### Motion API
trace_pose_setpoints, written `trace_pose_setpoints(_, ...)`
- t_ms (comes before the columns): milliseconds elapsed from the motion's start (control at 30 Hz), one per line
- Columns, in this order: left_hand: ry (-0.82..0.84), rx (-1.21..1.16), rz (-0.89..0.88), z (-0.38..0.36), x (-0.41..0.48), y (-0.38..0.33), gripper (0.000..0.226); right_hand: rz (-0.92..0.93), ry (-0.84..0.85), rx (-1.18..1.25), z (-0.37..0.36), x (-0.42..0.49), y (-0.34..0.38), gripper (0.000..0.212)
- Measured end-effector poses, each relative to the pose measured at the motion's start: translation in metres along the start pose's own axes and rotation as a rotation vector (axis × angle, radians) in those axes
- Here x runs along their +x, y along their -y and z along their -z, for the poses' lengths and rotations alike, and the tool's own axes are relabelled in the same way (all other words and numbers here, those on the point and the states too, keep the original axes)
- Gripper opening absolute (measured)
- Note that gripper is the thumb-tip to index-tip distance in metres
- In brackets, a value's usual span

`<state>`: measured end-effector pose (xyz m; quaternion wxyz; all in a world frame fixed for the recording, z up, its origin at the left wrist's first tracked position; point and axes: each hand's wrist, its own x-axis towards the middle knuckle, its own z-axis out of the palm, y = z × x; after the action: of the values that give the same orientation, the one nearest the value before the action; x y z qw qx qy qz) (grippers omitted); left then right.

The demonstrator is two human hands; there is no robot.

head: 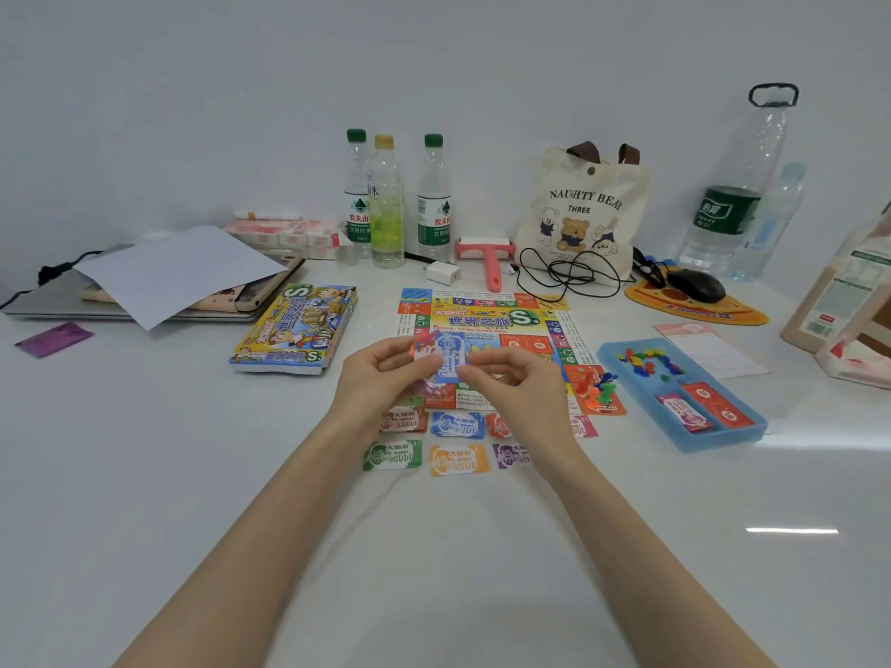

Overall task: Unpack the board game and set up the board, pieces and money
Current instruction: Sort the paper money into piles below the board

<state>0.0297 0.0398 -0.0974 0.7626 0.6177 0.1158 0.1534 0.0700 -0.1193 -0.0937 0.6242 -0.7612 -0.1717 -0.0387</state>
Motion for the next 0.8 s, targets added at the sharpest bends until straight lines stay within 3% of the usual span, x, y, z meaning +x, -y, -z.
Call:
trace_pose_setpoints(300,0.003,-0.092,0.034,-0.002,-0.001,-0.001,0.045,-0.145,0.020,0.064,-0.004,0.000,-0.001,0.016)
trace_pose_setpoints(400,-0.032,-0.107,0.025,0.000,0.000,-0.003,0.037,-0.147,0.020,0.055,0.003,0.004,-0.001,0.012)
trace_pose_setpoints(600,-0.148,-0.149,0.011,0.010,0.002,-0.009,0.035,-0.122,0.200,-0.138,0.021,0.006,0.003,0.007)
trace_pose_setpoints(700,-0.163,-0.167,0.025,0.013,0.003,-0.009,0.037,-0.085,0.223,-0.212,0.026,0.009,0.005,0.016)
trace_pose_setpoints(800,-0.161,-0.164,0.025,0.012,0.003,-0.010,0.036,-0.054,0.242,-0.286,0.030,0.012,0.007,0.012)
